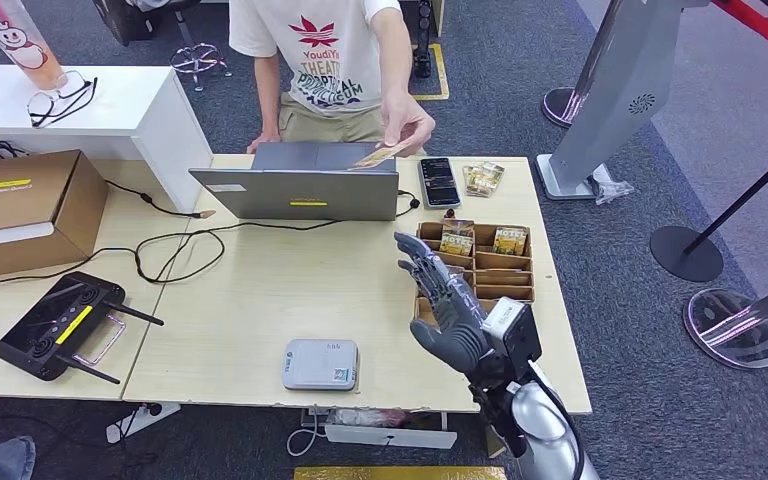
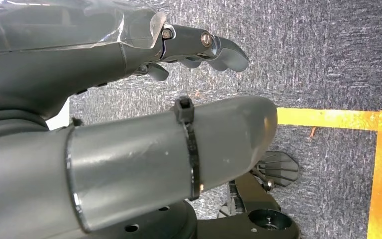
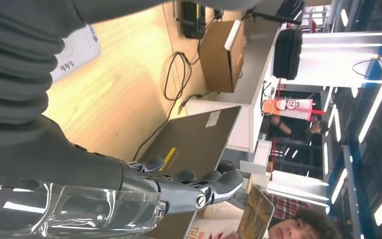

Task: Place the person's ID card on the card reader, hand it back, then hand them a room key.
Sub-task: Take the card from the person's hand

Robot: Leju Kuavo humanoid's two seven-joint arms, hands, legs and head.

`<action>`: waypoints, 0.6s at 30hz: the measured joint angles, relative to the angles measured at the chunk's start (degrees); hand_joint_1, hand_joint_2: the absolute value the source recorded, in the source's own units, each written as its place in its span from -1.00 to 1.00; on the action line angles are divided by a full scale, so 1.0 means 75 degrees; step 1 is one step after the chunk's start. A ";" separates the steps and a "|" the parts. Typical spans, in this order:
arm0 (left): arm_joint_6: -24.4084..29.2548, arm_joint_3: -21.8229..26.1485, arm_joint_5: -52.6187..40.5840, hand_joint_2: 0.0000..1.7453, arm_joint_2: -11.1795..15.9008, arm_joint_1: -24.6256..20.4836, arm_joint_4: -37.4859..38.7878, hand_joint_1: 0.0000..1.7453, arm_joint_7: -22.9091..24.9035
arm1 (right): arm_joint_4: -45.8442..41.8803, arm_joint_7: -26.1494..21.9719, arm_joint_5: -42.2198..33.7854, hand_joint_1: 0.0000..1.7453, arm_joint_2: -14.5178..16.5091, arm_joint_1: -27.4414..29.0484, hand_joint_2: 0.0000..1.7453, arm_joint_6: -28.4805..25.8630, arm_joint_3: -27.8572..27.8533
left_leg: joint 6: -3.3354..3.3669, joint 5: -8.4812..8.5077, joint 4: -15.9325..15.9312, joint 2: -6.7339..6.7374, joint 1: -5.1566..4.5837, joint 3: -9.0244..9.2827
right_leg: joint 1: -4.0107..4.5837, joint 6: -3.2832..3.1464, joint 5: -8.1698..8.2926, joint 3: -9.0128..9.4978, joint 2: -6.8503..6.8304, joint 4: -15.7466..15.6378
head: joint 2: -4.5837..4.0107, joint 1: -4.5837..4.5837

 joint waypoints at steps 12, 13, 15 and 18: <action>-0.0001 -0.0003 -0.0116 -1.00 0.0000 -0.0051 0.0000 -1.00 0.0116 | 0.0000 -0.0270 0.1661 -1.00 -0.0239 -0.1142 1.00 -0.1735 0.0292 | 0.0000 0.0001 0.0000 0.0001 0.0000 0.0000 | 0.0000 -0.0001 0.0001 0.0000 0.0001 0.0002 | 0.0000 -0.0001; -0.0001 -0.0005 -0.0136 -1.00 0.0000 -0.0055 0.0000 -1.00 0.0119 | 0.0000 -0.0270 0.1843 -1.00 -0.0254 -0.1262 1.00 -0.1930 0.0328 | 0.0000 0.0001 0.0000 0.0001 0.0000 0.0001 | 0.0000 -0.0001 0.0001 -0.0001 0.0002 0.0002 | 0.0000 -0.0001; -0.0008 -0.0010 -0.0192 -1.00 0.0000 -0.0067 0.0000 -1.00 0.0127 | 0.0001 -0.0256 0.2243 -1.00 -0.0281 -0.1515 1.00 -0.2318 0.0402 | 0.0000 0.0001 0.0000 0.0001 0.0000 0.0001 | 0.0000 -0.0001 0.0002 -0.0001 0.0002 0.0002 | 0.0000 -0.0001; -0.0042 -0.0020 -0.0277 -1.00 0.0000 -0.0093 0.0000 -1.00 0.0157 | 0.0035 -0.0242 0.2901 -1.00 -0.0329 -0.1846 1.00 -0.2914 0.0514 | 0.0000 0.0002 0.0000 0.0000 0.0000 0.0001 | 0.0000 -0.0001 0.0002 -0.0001 0.0001 0.0003 | 0.0000 -0.0001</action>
